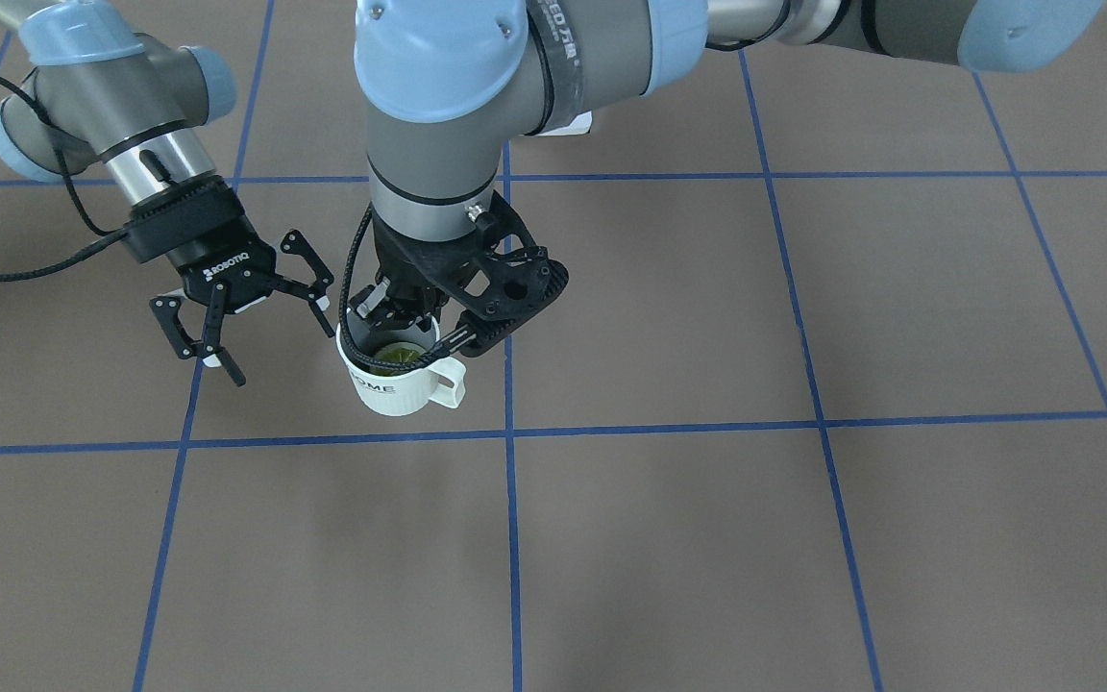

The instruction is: Left arm hands cup to right arm to dump lemon

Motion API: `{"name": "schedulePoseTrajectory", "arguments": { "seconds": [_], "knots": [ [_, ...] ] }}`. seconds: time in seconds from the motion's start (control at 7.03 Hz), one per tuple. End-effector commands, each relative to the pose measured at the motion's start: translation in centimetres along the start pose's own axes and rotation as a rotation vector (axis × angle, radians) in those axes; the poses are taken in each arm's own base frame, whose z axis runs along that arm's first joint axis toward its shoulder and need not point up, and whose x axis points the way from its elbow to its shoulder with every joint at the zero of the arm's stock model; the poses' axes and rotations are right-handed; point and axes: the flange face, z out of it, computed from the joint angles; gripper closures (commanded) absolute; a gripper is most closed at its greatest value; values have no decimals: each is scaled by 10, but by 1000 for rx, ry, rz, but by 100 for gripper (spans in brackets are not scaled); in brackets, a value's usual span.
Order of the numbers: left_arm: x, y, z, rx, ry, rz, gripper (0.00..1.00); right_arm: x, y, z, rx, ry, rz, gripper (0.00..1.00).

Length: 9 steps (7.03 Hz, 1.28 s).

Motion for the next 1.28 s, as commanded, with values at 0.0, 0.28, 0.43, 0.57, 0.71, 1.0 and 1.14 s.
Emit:
{"name": "schedulePoseTrajectory", "arguments": {
  "seconds": [0.0,0.28,0.43,0.57,0.71,1.0,1.14],
  "knots": [
    [6,13,-10,-12,14,-69,100,-22,7,4,51,38,-8,2],
    [13,27,-23,-21,30,-80,100,-63,17,5,117,52,-11,2],
    [13,31,-29,-47,29,-81,100,-82,30,3,160,38,-3,2],
    [13,29,-31,-45,32,-81,100,-88,32,1,174,20,4,2],
    [13,21,-40,-39,41,-77,100,-93,31,-1,177,11,6,2],
    [-7,12,-66,-9,-5,-52,100,-108,31,-2,197,14,10,2],
    [-22,13,-70,-4,-41,-13,100,-129,27,-2,232,16,21,2]
  ]
}}
